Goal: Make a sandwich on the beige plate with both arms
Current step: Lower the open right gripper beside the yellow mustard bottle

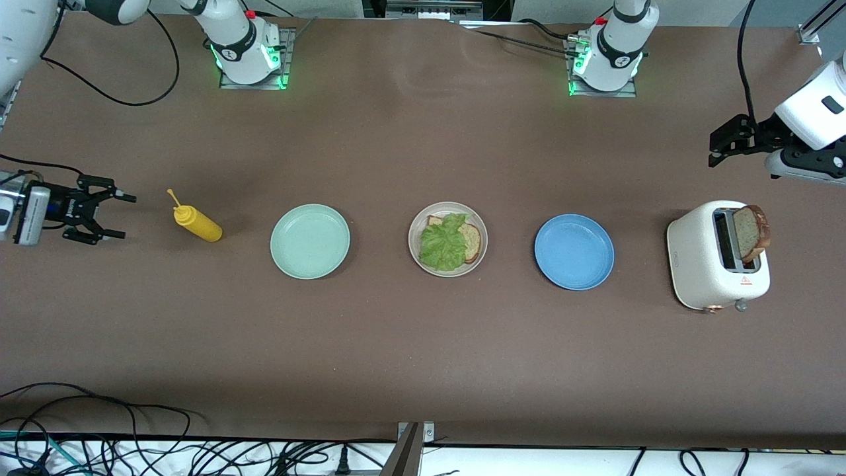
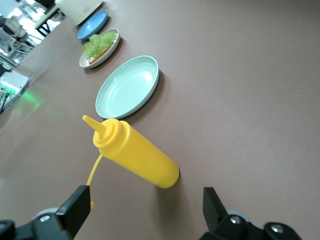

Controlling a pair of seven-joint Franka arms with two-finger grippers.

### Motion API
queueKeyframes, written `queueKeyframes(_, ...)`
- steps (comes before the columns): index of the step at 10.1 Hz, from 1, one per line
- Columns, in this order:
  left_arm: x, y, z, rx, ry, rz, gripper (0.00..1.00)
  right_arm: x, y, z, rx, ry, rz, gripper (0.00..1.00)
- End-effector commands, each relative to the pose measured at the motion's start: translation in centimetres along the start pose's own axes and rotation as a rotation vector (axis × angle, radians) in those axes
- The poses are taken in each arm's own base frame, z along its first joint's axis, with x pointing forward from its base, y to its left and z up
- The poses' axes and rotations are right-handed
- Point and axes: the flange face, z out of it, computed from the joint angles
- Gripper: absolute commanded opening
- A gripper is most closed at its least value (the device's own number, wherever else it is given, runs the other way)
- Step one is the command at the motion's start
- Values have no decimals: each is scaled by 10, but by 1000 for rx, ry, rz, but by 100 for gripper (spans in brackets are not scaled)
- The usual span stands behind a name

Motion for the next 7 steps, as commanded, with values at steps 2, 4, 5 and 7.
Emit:
queueKeyframes(2, 1, 2, 2, 21, -26, 21, 100, -14, 15, 23, 65, 120, -129, 100)
queueKeyframes(4, 1, 3, 2, 20, -28, 23, 100, -27, 24, 39, 90, 178, -179, 100)
queueKeyframes(5, 1, 3, 1, 21, -25, 24, 100, -35, 29, 43, 94, 182, -210, 100)
queueKeyframes(7, 1, 2, 0, 21, -23, 21, 100, -52, 35, 50, 90, 205, -249, 100)
